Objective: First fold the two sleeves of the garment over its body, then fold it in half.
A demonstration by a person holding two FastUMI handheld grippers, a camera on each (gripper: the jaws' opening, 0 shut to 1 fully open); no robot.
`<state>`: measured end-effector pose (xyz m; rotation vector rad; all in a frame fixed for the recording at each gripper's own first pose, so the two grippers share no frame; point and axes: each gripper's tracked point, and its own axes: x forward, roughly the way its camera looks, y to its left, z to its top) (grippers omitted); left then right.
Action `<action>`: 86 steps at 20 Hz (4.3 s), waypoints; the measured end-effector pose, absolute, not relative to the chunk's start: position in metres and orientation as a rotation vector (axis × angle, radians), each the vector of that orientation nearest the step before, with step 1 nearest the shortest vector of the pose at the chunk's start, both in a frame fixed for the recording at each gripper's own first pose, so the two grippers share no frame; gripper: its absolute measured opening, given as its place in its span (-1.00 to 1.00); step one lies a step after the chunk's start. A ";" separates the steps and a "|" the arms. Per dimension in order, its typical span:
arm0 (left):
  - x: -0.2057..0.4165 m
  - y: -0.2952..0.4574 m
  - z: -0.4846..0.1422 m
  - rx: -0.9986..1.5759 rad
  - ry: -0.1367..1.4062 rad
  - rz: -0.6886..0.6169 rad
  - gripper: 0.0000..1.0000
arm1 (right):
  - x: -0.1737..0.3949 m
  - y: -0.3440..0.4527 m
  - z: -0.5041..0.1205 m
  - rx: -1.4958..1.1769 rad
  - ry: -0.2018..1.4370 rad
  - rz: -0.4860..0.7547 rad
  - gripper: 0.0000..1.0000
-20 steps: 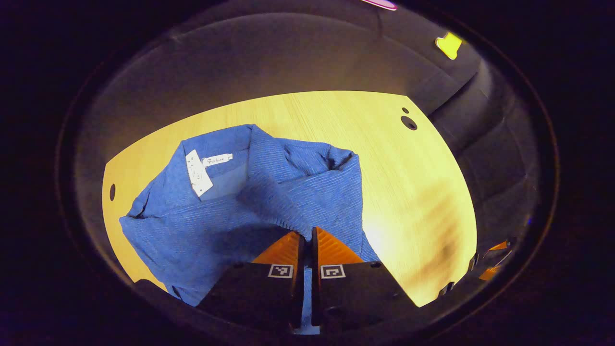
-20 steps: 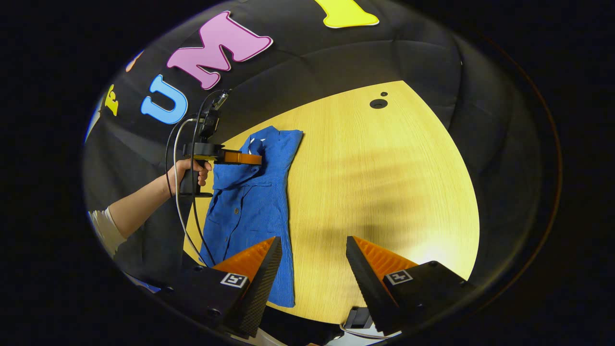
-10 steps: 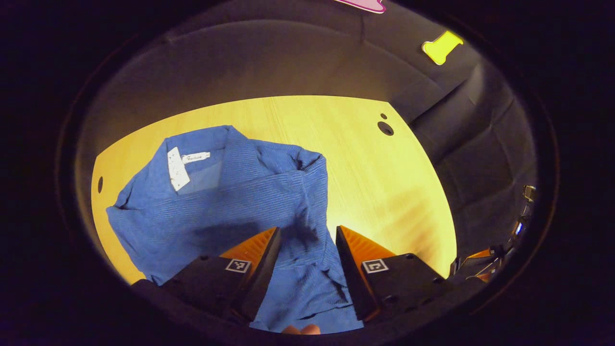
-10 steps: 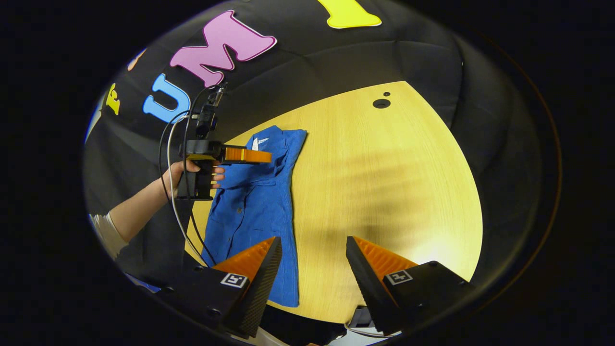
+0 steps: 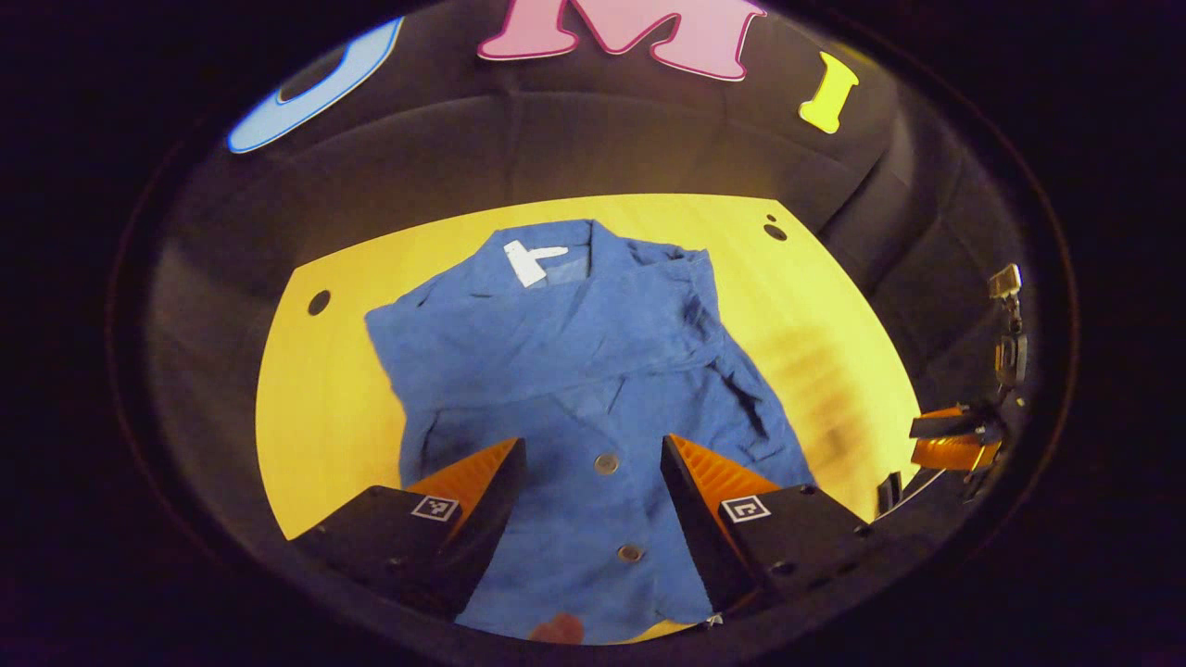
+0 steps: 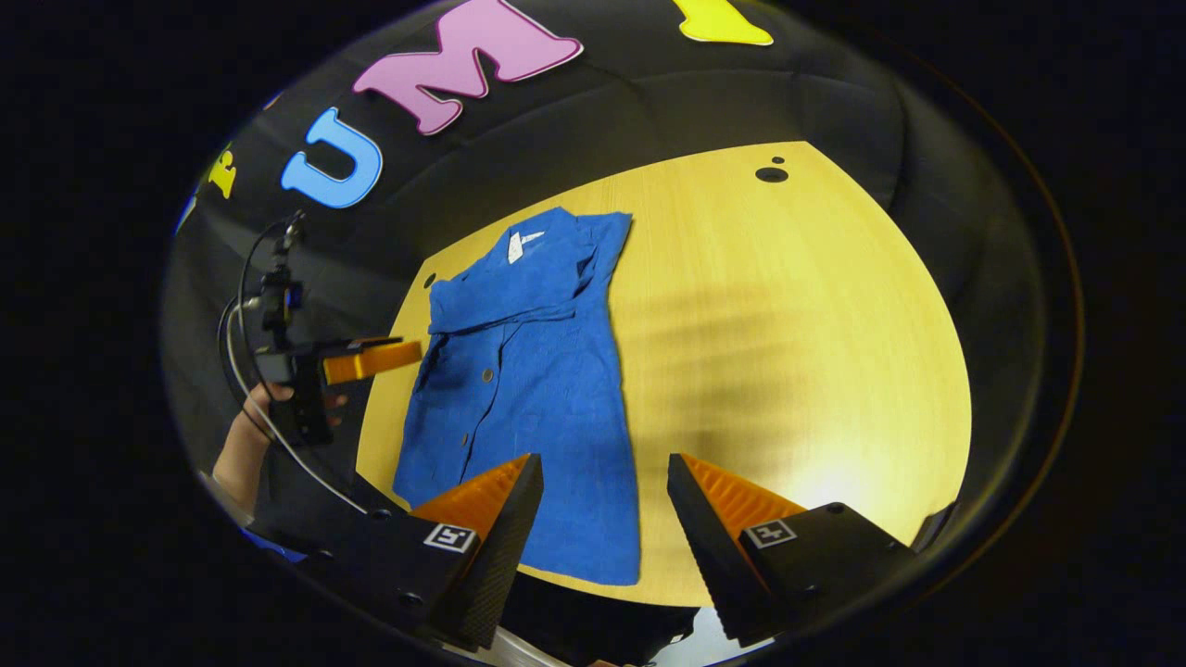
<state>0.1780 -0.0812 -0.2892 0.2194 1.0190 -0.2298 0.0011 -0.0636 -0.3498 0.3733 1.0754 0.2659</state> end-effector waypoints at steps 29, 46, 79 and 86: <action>0.006 0.091 -0.434 0.013 1.446 -0.026 0.70 | -0.125 -0.046 -0.483 0.120 1.544 0.027 0.96; 0.012 0.078 -0.432 0.014 1.518 -0.015 0.17 | -0.119 -0.015 -0.494 0.067 1.533 0.066 -0.67; 0.284 0.058 -0.154 -0.228 0.770 -0.113 -1.00 | 0.225 0.012 -0.223 0.280 0.784 0.135 -0.90; 0.426 0.061 -0.224 -0.268 0.846 0.061 -1.00 | 0.375 0.003 -0.347 0.270 0.878 0.086 -0.91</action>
